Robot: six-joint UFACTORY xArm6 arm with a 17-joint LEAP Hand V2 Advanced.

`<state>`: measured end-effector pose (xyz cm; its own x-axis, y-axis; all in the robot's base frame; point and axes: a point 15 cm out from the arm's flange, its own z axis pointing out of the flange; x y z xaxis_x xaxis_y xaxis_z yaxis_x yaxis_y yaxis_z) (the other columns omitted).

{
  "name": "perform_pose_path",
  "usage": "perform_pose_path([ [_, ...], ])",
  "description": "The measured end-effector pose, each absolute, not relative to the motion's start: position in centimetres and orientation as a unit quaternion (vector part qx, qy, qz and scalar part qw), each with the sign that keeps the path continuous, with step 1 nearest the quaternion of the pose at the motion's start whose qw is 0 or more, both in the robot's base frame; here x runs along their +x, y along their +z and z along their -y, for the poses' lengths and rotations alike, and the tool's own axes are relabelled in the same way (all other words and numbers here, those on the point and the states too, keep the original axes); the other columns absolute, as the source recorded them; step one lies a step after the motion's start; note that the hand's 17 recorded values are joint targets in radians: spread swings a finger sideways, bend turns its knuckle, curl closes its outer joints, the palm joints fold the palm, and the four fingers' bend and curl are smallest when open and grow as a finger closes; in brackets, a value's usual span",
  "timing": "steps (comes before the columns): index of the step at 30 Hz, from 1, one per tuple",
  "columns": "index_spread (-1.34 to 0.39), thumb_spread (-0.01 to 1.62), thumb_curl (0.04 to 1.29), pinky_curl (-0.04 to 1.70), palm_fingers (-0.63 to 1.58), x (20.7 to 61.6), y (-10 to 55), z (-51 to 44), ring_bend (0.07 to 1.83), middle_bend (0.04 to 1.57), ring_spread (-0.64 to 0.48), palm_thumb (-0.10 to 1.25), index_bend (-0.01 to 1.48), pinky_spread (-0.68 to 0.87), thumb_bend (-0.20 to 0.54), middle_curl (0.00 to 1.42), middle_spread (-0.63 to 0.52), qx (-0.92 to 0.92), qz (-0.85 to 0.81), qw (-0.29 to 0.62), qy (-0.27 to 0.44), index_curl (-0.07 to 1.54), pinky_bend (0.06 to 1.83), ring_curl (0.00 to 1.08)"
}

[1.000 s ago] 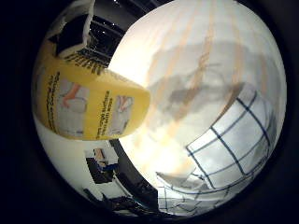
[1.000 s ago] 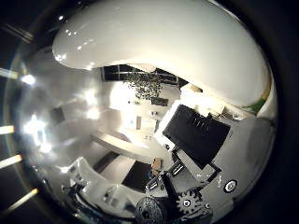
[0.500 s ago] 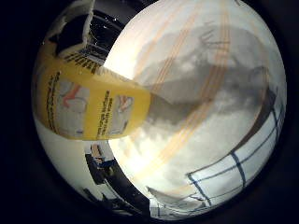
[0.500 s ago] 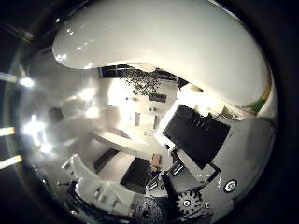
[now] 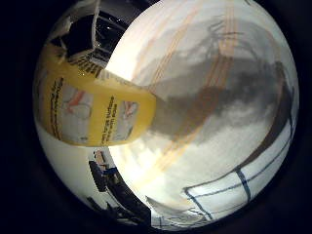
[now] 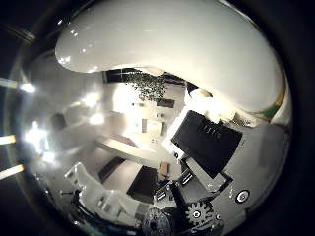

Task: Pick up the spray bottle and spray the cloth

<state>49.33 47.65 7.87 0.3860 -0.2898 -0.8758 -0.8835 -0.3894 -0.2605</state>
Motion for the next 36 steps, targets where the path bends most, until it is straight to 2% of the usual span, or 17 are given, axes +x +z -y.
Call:
perform_pose_path([
  [4,-0.29,0.55,0.78,0.94,1.03,49.2,7.6,-47.3,1.28,1.06,-0.15,0.86,0.60,-0.37,-0.039,0.53,-0.10,-0.744,-0.396,0.376,0.385,0.72,0.98,0.49],
  [5,-0.30,0.56,0.77,0.92,0.94,49.1,7.5,-47.2,1.24,1.00,-0.16,0.86,0.53,-0.39,-0.041,0.52,-0.10,-0.746,-0.395,0.373,0.385,0.72,1.01,0.48],
  [7,-0.32,0.60,0.75,0.87,0.79,48.7,7.3,-47.1,1.22,0.90,-0.17,0.86,0.39,-0.43,-0.033,0.50,-0.11,-0.752,-0.391,0.365,0.386,0.69,1.04,0.47],
  [9,-0.37,0.71,0.72,0.85,0.64,48.0,7.0,-47.0,1.18,0.83,-0.18,0.85,0.30,-0.41,-0.031,0.48,-0.10,-0.759,-0.385,0.352,0.390,0.67,1.02,0.46],
  [12,-0.43,0.88,0.65,0.81,0.25,47.4,6.6,-46.9,0.99,0.69,-0.13,0.81,0.38,-0.21,-0.031,0.43,-0.07,-0.768,-0.380,0.339,0.389,0.64,0.81,0.39],
  [15,-0.44,0.94,0.59,0.75,0.10,47.1,6.2,-46.7,0.83,0.59,-0.07,0.77,0.36,0.05,-0.034,0.39,-0.04,-0.774,-0.377,0.329,0.388,0.58,0.71,0.33],
  [17,-0.43,0.96,0.56,0.69,0.10,46.9,6.0,-46.5,0.76,0.52,-0.03,0.76,0.33,0.21,-0.030,0.36,-0.02,-0.778,-0.377,0.321,0.386,0.53,0.66,0.30],
  [21,-0.42,0.97,0.52,0.58,0.08,47.2,5.8,-46.0,0.62,0.42,0.03,0.75,0.29,0.38,-0.027,0.33,0.01,-0.779,-0.381,0.316,0.384,0.46,0.54,0.25],
  [26,-0.41,0.98,0.49,0.48,0.13,48.0,6.2,-45.3,0.50,0.32,0.07,0.75,0.24,0.43,-0.027,0.31,0.02,-0.778,-0.385,0.320,0.380,0.42,0.44,0.22],
  [36,-0.39,0.98,0.47,0.39,0.20,50.9,6.1,-41.1,0.38,0.20,0.09,0.75,0.17,0.44,-0.025,0.31,0.05,-0.778,-0.405,0.319,0.360,0.36,0.37,0.21],
])
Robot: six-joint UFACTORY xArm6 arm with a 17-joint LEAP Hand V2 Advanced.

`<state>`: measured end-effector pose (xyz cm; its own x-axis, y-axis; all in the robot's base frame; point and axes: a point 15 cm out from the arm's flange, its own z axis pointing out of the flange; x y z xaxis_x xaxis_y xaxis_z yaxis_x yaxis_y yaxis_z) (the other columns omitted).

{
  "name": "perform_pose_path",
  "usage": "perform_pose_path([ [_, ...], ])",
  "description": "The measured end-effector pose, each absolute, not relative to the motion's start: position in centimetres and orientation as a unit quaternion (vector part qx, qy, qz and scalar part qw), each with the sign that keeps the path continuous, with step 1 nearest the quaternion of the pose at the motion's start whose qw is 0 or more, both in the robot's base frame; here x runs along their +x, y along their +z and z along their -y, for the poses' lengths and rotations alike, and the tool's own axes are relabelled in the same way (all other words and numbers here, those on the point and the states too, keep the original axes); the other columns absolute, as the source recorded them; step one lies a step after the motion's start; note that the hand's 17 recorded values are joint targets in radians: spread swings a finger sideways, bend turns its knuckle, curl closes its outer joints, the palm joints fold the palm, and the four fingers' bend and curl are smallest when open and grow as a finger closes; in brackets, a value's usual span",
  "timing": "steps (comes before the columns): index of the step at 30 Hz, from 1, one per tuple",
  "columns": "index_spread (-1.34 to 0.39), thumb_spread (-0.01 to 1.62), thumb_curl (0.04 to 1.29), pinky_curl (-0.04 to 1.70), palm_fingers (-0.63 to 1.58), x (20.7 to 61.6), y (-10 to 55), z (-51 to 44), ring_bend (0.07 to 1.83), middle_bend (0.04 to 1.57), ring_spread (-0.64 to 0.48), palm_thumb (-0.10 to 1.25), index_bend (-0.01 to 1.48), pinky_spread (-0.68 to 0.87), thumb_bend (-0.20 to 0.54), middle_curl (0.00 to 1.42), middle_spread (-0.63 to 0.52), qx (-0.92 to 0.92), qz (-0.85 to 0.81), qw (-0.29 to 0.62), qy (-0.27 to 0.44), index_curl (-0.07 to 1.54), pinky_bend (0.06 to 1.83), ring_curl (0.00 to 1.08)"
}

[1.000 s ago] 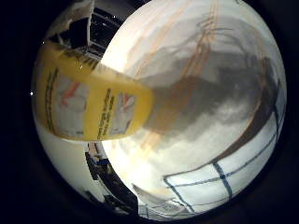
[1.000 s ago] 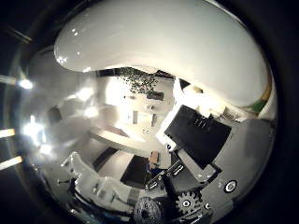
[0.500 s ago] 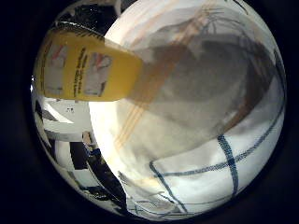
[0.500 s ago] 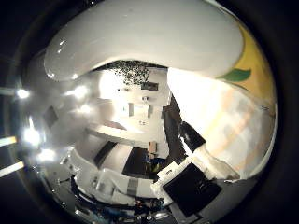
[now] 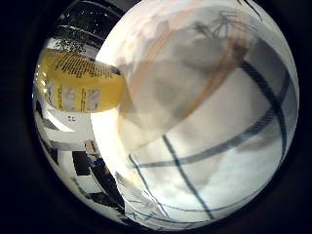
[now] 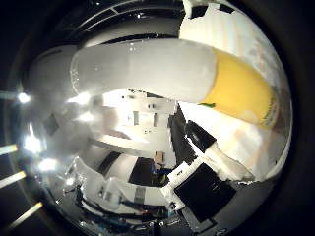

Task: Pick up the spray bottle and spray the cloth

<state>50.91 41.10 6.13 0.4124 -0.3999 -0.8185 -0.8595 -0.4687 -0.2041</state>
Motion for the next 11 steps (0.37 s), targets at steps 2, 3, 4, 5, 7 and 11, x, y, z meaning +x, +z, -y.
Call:
perform_pose_path([
  [2,-0.38,0.99,0.47,0.37,0.20,51.8,6.5,-40.0,0.37,0.19,0.09,0.75,0.17,0.43,-0.024,0.31,0.05,-0.777,-0.410,0.322,0.353,0.35,0.36,0.21],
  [3,-0.38,0.99,0.47,0.37,0.20,52.4,7.0,-39.3,0.37,0.19,0.10,0.76,0.17,0.43,-0.024,0.31,0.05,-0.778,-0.411,0.325,0.347,0.34,0.36,0.22],
  [4,-0.38,0.99,0.47,0.36,0.20,52.8,7.3,-38.8,0.36,0.19,0.10,0.76,0.17,0.43,-0.024,0.31,0.05,-0.778,-0.413,0.326,0.344,0.34,0.36,0.22],
  [5,-0.38,1.00,0.46,0.36,0.20,53.2,7.7,-38.3,0.36,0.19,0.10,0.76,0.17,0.43,-0.025,0.31,0.05,-0.780,-0.412,0.328,0.338,0.34,0.37,0.22],
  [7,-0.37,1.00,0.46,0.36,0.20,53.7,8.4,-37.4,0.35,0.19,0.11,0.75,0.17,0.44,-0.026,0.31,0.06,-0.781,-0.413,0.329,0.333,0.33,0.38,0.22],
  [11,-0.35,1.01,0.45,0.35,0.19,52.2,10.8,-37.0,0.33,0.18,0.12,0.75,0.18,0.45,-0.023,0.30,0.06,-0.784,-0.395,0.327,0.350,0.33,0.40,0.22],
])
